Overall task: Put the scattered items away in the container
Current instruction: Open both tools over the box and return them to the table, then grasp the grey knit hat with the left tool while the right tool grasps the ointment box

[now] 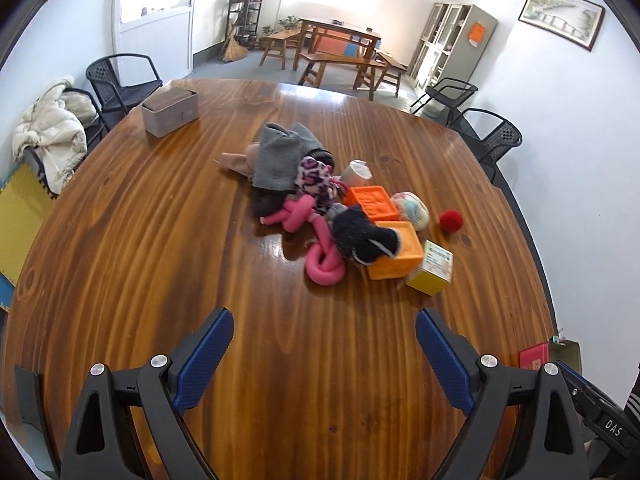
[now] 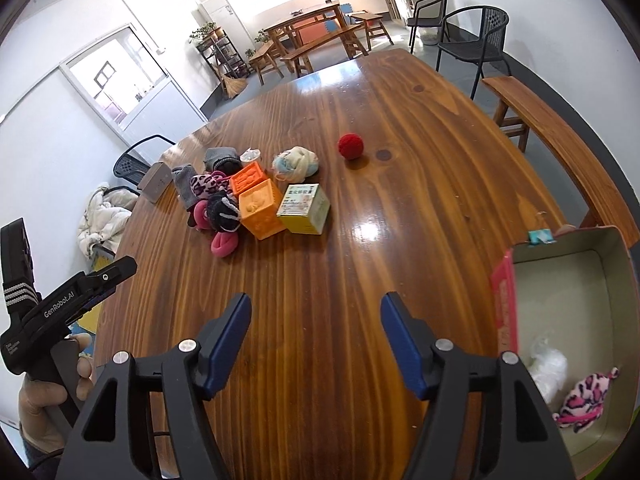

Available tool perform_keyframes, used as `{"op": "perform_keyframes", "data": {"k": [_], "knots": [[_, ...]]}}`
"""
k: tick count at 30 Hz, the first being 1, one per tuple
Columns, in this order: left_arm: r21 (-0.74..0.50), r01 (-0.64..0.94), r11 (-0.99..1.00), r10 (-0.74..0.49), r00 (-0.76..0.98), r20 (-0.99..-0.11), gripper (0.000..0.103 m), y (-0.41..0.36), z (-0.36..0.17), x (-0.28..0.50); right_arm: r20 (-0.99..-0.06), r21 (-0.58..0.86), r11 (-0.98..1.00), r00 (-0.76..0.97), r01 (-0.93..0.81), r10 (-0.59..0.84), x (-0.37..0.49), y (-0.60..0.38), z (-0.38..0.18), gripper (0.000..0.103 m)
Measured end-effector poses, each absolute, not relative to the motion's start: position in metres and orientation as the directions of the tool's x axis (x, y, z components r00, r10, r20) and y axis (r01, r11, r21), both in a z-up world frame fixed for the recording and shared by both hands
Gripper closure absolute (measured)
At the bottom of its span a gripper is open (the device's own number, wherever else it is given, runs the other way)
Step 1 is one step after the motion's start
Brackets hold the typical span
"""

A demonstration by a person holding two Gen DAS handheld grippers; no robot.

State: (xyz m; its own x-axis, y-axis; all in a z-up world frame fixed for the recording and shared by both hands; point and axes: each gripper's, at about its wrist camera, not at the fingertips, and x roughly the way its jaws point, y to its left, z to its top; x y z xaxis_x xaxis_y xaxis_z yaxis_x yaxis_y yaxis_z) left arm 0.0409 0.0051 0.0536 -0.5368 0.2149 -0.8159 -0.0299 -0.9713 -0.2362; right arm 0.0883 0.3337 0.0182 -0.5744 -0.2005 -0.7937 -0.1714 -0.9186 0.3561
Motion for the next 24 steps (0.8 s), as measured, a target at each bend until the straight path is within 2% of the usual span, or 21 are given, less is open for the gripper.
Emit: {"op": "perform_keyframes", "data": {"k": [24], "knots": [[-0.267,0.015,-0.964,0.222,-0.51,-0.831,0.009,-0.053,0.021,-0.092,-0.848,0.346,-0.896,-0.502,-0.279,-0.17,0.02,0.289,-0.022,0.032]]}}
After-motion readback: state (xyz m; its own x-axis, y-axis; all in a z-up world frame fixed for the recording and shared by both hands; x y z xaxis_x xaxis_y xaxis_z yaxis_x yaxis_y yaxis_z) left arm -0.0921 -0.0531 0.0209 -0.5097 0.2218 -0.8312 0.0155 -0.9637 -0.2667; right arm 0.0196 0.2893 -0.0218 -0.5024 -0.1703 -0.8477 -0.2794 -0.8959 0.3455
